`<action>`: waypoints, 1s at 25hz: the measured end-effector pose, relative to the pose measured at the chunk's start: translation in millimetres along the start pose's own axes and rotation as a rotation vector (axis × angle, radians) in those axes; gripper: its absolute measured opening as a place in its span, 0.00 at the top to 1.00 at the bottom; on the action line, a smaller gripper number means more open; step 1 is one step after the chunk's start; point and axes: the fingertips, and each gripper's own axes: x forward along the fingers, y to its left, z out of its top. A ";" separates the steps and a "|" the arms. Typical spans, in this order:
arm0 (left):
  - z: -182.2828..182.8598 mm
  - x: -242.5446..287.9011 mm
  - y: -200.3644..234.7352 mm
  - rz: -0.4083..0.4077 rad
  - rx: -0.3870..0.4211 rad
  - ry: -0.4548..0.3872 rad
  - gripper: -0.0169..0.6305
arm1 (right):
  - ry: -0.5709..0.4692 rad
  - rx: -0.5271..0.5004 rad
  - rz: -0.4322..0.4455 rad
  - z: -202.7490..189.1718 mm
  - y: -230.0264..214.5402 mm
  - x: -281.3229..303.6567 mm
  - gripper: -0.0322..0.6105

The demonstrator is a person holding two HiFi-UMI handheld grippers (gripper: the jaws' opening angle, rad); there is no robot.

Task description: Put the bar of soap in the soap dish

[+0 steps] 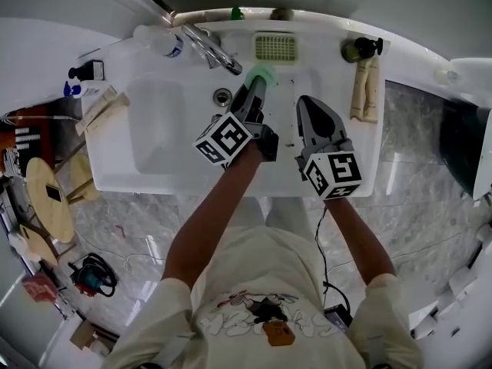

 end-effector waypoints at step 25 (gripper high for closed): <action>-19.0 54.9 13.5 0.092 -0.216 -0.048 0.77 | 0.035 0.024 -0.039 -19.6 -24.8 17.6 0.94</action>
